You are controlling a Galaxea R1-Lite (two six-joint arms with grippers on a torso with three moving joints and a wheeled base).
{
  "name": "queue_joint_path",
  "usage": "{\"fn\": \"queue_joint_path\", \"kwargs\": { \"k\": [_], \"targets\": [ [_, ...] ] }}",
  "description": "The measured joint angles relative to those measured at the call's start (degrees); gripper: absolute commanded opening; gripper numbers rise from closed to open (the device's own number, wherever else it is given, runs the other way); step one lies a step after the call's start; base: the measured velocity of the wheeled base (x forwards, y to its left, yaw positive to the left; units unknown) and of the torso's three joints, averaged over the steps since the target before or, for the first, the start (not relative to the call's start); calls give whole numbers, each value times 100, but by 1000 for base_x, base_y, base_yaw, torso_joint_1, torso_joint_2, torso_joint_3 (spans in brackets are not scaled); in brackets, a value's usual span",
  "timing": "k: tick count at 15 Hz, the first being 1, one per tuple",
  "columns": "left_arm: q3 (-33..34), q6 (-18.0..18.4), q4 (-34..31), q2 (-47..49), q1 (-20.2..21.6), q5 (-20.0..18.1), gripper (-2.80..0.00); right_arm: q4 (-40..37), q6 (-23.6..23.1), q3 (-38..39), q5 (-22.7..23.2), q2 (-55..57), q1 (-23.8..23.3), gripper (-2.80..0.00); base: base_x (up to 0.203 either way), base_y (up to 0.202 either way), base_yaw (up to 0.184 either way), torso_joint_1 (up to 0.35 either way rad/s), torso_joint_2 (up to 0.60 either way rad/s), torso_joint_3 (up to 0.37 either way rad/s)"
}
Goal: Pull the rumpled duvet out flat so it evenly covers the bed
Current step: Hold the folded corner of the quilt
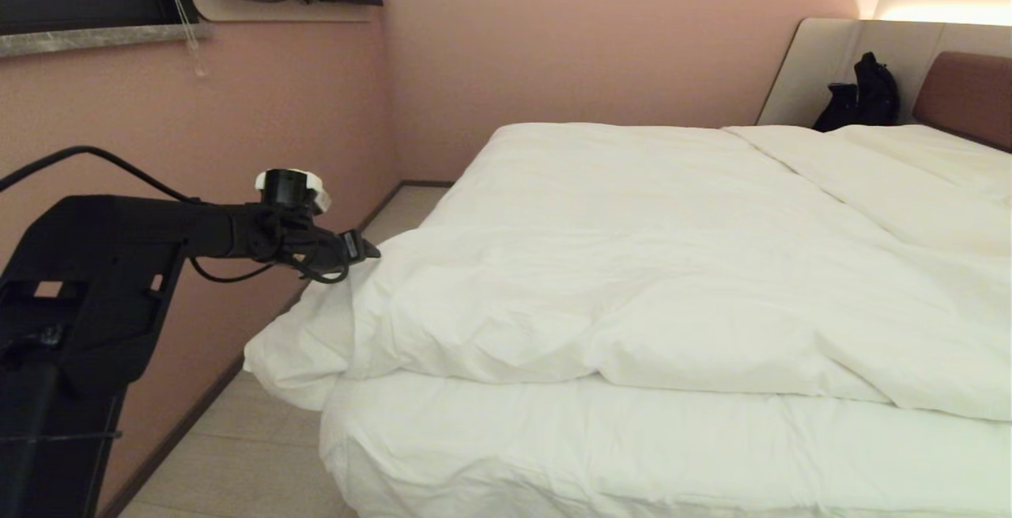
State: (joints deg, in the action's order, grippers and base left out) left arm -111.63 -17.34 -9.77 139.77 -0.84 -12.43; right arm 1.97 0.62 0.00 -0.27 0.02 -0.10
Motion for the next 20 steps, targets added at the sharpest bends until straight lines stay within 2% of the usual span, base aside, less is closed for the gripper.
{"fn": "queue_joint_path", "kwargs": {
  "k": [5, 9, 20],
  "targets": [
    [2, 81, -49, 230, -28, 34, 0, 0, 0, 0, 0, 0, 0, -280, 0, 0, 0, 0, 0, 0],
    [5, 391, 7, 449, -74, 337, 0, 0, -2, 0, 2, 0, 0, -280, 0, 0, 0, 0, 0, 0],
    [2, 417, 1, 709, -83, 334, 0, 2, -2, 0, 3, 0, 0, -280, 0, 0, 0, 0, 0, 0]
  ]
}}
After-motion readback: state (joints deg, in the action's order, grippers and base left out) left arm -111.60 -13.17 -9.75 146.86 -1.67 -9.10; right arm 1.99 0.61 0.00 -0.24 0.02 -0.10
